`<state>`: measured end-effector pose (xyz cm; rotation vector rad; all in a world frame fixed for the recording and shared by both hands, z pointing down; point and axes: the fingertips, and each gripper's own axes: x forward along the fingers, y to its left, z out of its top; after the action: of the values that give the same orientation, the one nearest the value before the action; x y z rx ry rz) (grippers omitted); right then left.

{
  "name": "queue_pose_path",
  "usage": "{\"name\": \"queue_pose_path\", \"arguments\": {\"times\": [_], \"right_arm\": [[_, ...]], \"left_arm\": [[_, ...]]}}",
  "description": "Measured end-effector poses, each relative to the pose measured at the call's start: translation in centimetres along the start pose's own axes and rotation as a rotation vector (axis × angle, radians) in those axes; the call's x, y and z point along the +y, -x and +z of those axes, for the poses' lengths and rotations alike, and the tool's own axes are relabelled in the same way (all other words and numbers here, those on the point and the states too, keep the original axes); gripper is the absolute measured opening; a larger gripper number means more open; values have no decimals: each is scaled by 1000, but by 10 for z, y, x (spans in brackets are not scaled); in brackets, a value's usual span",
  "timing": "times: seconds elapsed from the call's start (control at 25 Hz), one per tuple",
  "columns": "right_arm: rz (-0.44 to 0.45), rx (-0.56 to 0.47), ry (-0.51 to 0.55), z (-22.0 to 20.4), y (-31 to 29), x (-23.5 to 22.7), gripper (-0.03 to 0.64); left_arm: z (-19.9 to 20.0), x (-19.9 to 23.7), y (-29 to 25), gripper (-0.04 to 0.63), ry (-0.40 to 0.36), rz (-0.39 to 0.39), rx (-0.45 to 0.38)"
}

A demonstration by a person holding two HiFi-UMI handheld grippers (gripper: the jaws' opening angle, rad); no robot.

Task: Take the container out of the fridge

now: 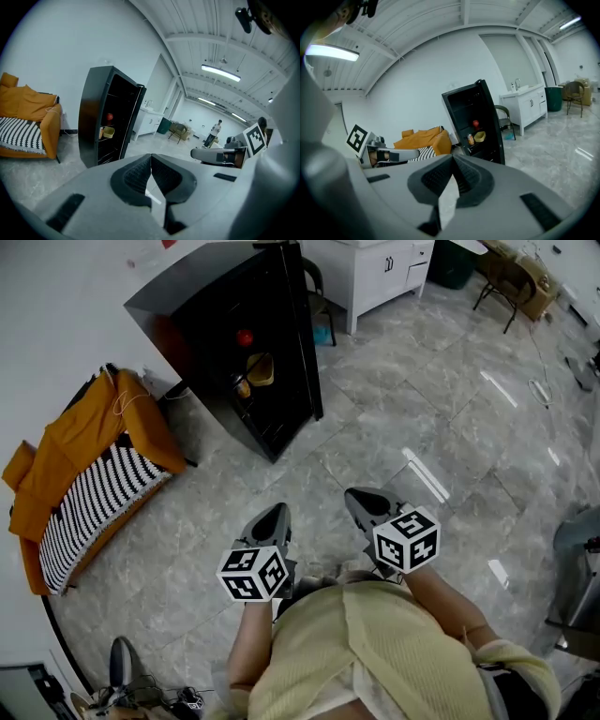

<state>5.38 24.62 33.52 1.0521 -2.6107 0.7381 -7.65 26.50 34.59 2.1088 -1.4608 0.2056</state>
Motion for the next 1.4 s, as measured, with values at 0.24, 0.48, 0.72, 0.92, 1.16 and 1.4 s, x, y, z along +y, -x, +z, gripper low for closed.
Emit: {"name": "queue_pose_path", "arguments": {"times": [0.24,0.48,0.72,0.92,1.16,1.4], "right_arm": [[34,18,-10,-5,-2,-9,28],[48,32,-14,-4,-9,-12,28],[45,48,-16,-2,-30,-22,28],[16,45,-22,14,-50,-39,29],[27,54,-23,31,-88,-48,29],[23,74,-24,42,-115,-56,29]], "left_arm": [[-11,-6,-8,23,0,18,20],[-11,-2,-12,23,-10,32,32],[-3,14,-34,23,-39,27,34],[18,26,-59,23,-68,19,27],[36,46,-86,23,-100,18,56],[46,60,-109,23,-116,-12,88]]}}
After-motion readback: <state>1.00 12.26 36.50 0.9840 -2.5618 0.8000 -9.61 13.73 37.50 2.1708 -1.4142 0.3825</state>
